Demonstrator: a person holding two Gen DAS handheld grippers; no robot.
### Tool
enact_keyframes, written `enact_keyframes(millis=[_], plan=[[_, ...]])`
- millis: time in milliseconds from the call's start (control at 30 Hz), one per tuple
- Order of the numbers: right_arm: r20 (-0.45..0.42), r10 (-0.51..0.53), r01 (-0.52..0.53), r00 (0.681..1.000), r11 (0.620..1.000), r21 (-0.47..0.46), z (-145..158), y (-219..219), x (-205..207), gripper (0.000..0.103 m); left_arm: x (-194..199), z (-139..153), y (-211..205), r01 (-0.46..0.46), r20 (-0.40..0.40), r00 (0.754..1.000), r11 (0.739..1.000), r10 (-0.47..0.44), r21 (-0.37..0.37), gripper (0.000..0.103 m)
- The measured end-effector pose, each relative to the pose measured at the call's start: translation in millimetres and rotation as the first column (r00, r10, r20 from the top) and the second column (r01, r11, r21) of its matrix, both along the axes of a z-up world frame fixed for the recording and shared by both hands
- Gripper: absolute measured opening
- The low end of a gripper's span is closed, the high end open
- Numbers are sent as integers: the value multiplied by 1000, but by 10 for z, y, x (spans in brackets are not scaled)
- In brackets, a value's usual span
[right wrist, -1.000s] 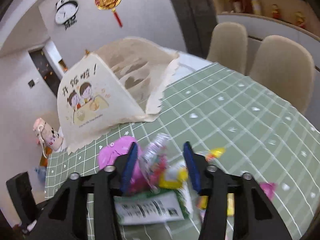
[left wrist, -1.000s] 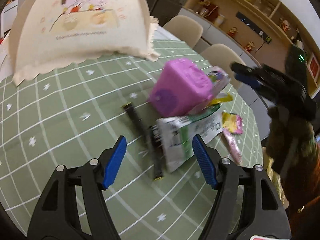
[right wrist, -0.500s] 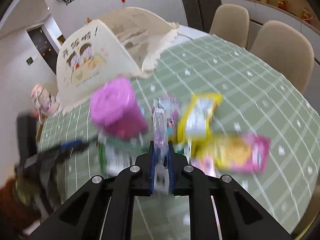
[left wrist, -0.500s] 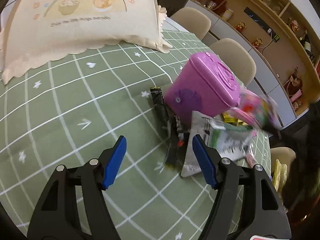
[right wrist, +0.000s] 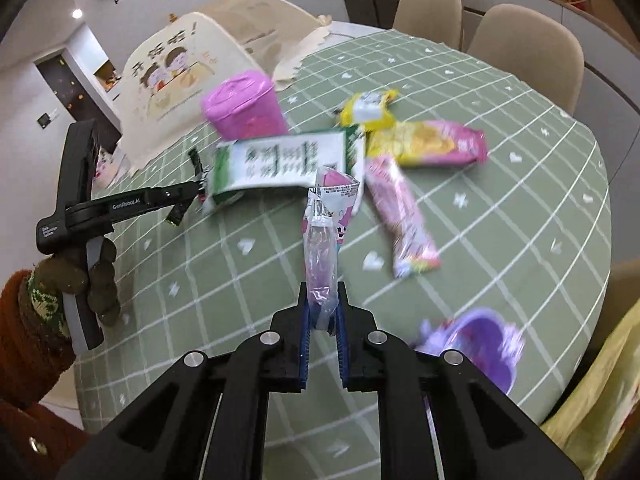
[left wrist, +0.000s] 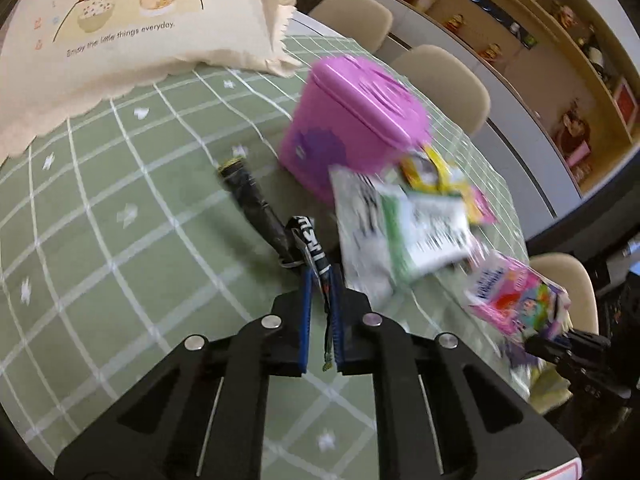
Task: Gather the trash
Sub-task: 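Grasp the pink cartoon snack packet with the right gripper while the left gripper holds the black strip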
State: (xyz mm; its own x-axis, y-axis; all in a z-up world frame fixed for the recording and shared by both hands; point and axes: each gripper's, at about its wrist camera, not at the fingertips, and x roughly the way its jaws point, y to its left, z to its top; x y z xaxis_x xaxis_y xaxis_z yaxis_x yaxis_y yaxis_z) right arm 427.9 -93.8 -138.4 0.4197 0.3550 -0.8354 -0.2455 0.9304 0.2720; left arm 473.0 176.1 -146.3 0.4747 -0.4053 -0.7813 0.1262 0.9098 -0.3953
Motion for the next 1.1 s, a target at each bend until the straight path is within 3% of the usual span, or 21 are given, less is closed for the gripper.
enact_keyframes(millis=[233,300,333,367,467,567,667,800,933,1033,1100], plan=[[-46,96,-95,994,995,7,-70,137,-469,12,-784,-23,-90,65,-54,996,996,-68,-56,7],[-61,112,-112,992,994,5,-106,141,-581,14,-938,-24,-108,77,-51,996,996,-79,-42,25],[-60,109,-110,992,994,-4,-116,130,-616,15,-1008,-8,-103,78,-38,996,996,-80,-36,44],[-55,104,-106,993,994,-18,-130,106,-667,19,-1024,21,-112,78,-25,997,996,-79,-35,52],[-36,88,-88,996,996,-10,-111,6,-747,35,-1024,151,-131,86,49,995,996,-87,13,54],[31,62,-62,998,998,-22,4,-91,-819,37,-855,306,-237,137,150,977,986,-150,95,55],[93,39,-36,995,999,-32,122,-174,-889,37,-579,316,-404,217,208,942,950,-264,224,56],[120,7,-2,993,999,-46,202,-280,-973,37,-180,86,-545,276,127,936,909,-328,312,56],[121,0,8,993,998,-65,207,-358,-1105,37,-8,-89,-602,297,57,943,904,-328,307,56],[118,6,3,993,997,-77,186,-368,-1158,37,-25,-121,-627,299,29,948,918,-317,260,34],[108,23,-16,994,998,-66,161,-350,-1153,37,-111,-143,-637,307,10,948,924,-318,228,29]])
